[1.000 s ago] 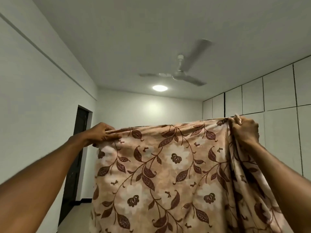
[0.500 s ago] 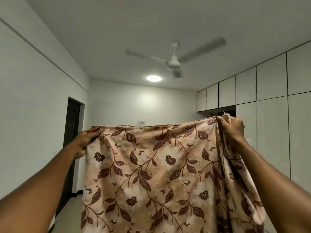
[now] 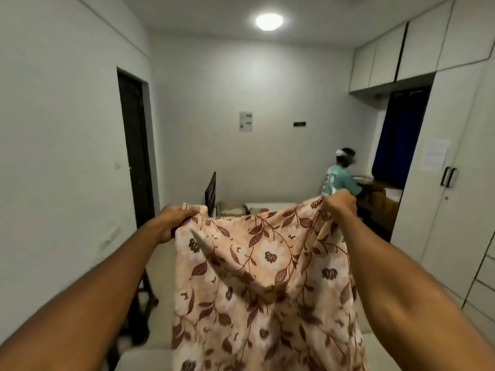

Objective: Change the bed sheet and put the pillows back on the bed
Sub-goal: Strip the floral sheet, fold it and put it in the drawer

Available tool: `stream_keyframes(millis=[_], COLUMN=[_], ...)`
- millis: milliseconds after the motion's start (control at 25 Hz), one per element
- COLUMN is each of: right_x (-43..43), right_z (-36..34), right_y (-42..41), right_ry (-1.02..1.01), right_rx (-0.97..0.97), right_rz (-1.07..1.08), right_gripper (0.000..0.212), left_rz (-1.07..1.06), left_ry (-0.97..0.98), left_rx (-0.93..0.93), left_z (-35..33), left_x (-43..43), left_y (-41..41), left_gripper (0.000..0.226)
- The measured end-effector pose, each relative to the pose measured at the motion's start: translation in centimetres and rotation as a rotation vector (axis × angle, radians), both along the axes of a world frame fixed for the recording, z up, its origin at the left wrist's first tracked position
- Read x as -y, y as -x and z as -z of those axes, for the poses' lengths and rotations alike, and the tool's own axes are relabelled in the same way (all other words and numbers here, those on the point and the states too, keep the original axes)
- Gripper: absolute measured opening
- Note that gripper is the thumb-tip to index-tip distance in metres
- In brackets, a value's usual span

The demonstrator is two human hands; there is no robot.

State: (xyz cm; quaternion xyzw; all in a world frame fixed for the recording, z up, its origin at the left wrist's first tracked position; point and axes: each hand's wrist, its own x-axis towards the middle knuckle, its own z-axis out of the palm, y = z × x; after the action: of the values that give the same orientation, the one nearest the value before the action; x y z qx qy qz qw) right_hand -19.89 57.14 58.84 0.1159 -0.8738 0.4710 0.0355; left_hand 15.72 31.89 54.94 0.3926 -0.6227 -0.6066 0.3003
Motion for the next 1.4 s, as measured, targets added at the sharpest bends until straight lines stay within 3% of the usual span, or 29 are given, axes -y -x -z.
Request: stream_keyframes(millis=[240, 400, 600, 720, 880, 1040, 1120, 1400], right_x=[2.1, 1.3, -2.8, -5.8, -9.4, -11.6, -12.2, -14.1], right_z=[12.0, 19.5, 30.9, 37.2, 42.3, 42.4, 42.4, 44.6], right_y=[-4.1, -7.7, -15.2, -21.0, -28.5, -32.1, -33.7, -39.0], right_ry=[0.028, 0.33, 0.305, 0.227, 0.33, 0.423, 0.394, 0.184], right_rx=[0.279, 0.68, 0.94, 0.859, 0.792, 0.721, 0.646, 0.226], right_rz=[-0.199, -0.406, -0.406, -0.303, -0.266, -0.274, -0.262, -0.363], right_gripper=[0.063, 0.044, 0.041, 0.027, 0.023, 0.017, 0.01, 0.015], left_rz=[-0.161, -0.125, -0.061, -0.034, 0.031, 0.205, 0.277, 0.423], left_ry=[-0.071, -0.137, -0.228, -0.232, -0.228, -0.224, -0.209, -0.18], left_rx=[0.028, 0.052, 0.125, 0.19, 0.254, 0.352, 0.367, 0.447], left_z=[15.1, 22.5, 30.2, 33.7, 36.1, 36.4, 35.9, 34.9], left_x=[-4.0, -8.5, -15.7, -19.6, -22.8, -23.6, -23.8, -23.6], left_y=[-0.9, -3.3, -6.0, -7.7, -9.2, -10.0, -10.0, -9.2], left_gripper=[0.019, 0.022, 0.023, 0.017, 0.018, 0.018, 0.017, 0.019])
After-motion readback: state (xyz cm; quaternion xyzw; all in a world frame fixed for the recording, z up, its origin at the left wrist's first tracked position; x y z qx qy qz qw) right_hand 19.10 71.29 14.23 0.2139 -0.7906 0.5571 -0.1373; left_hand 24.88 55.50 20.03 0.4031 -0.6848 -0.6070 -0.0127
